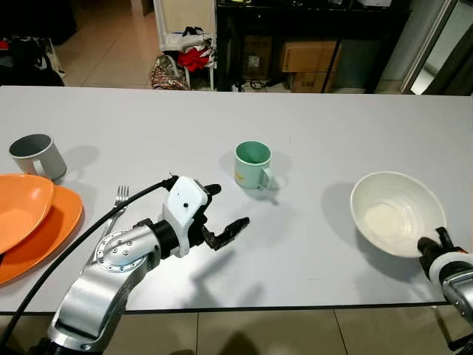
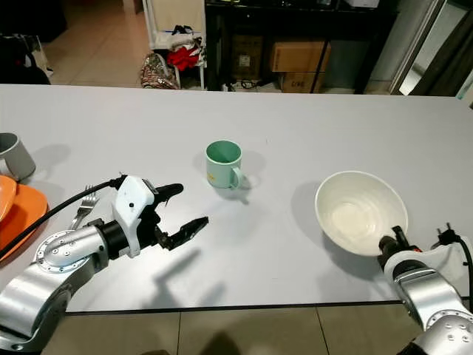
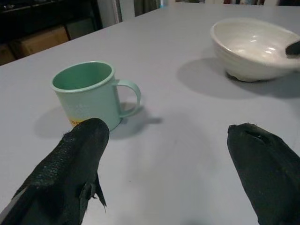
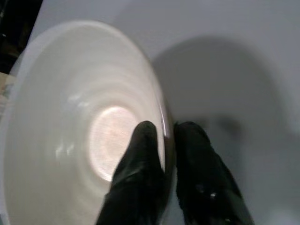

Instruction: Setting the table

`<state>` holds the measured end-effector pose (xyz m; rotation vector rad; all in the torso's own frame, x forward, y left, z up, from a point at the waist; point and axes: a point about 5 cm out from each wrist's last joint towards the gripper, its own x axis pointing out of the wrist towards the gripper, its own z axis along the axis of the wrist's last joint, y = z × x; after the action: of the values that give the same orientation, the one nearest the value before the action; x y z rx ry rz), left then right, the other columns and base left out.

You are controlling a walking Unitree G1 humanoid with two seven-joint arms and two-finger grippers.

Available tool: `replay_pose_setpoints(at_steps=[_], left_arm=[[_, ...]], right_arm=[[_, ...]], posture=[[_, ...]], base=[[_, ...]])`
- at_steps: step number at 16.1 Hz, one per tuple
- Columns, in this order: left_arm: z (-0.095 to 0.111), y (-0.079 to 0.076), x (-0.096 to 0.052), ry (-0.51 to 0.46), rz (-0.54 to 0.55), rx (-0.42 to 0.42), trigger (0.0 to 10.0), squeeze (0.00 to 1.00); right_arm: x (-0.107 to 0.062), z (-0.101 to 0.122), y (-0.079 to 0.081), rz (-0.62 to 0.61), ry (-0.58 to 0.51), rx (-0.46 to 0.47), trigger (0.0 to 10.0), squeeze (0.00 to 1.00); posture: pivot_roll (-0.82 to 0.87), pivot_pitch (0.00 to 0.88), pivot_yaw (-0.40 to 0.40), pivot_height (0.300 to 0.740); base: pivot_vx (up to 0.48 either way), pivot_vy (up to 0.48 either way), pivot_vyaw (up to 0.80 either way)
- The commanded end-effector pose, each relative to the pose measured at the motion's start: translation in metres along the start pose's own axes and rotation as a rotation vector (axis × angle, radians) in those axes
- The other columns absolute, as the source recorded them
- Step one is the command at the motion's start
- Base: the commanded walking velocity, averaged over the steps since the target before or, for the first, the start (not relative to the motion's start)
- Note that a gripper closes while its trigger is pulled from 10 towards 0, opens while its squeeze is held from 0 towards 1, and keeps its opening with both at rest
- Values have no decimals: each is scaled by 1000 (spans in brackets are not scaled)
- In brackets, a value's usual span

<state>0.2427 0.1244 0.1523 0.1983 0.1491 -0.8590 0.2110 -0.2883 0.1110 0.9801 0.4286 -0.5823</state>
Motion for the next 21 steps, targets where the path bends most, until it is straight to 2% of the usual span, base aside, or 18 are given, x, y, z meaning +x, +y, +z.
replay_pose_setpoints(at_steps=[1, 5, 6, 10, 11, 12, 15, 16, 17, 18, 20, 21], left_arm=[[4, -2, -1, -7, -29, 1, 10000, 0], [7, 0, -5, -15, -67, -9, 10000, 0], [8, 3, -6, -18, -72, -8, 10000, 0], [9, 3, -8, -19, -97, -10, 10000, 0], [9, 3, -8, -18, -105, -10, 10000, 0], [9, 2, -8, -18, -107, -9, 10000, 0], [9, -1, -8, -23, -125, -15, 10000, 0], [9, -1, -9, -24, -127, -16, 10000, 0], [9, -1, -10, -24, -116, -8, 10000, 0], [9, -1, -10, -23, -111, 4, 10000, 0], [9, -1, -11, -33, -85, -7, 10000, 0], [9, 2, -12, -42, 3, -14, 10000, 0]], right_arm=[[0, 1, 2, 14, 12, 23, 10000, 1000], [-7, 9, 16, 65, -9, 57, 10000, 1000], [-13, 8, 30, 70, -19, 60, 10000, 1000], [-26, -2, 52, 61, -10, 66, 10000, 1000], [-27, -5, 55, 62, 5, 60, 10000, 812], [-29, -6, 56, 60, 8, 59, 10000, 0], [-37, 1, 63, -3, -47, -81, 10000, 0], [-39, 1, 67, -11, -57, -96, 10000, 0], [-45, 4, 83, 30, -95, -141, 10000, 0], [-50, 5, 98, 71, -128, -234, 10000, 0], [-56, 6, 116, 137, -176, -406, 10000, 0], [-65, -8, 139, 280, -266, -753, 10000, 0]], posture=[[4, 0, -29, 740], [3, 0, -26, 740], [-1, 0, -24, 740], [-7, 0, -23, 740], [-8, 0, -24, 740], [-8, 0, -25, 740], [-4, 0, -33, 740], [-4, 0, -33, 740], [-1, 0, -37, 740], [1, 0, -39, 740], [1, 0, -40, 740], [11, 0, -44, 740]], base=[[0, 0, 0], [0, 0, 0], [0, 0, 0], [0, 0, 0], [0, 0, 0], [0, 0, 0], [0, 0, 0], [0, 0, 0], [0, 0, 0], [0, 0, 0], [0, 0, 0], [0, 0, 0]])
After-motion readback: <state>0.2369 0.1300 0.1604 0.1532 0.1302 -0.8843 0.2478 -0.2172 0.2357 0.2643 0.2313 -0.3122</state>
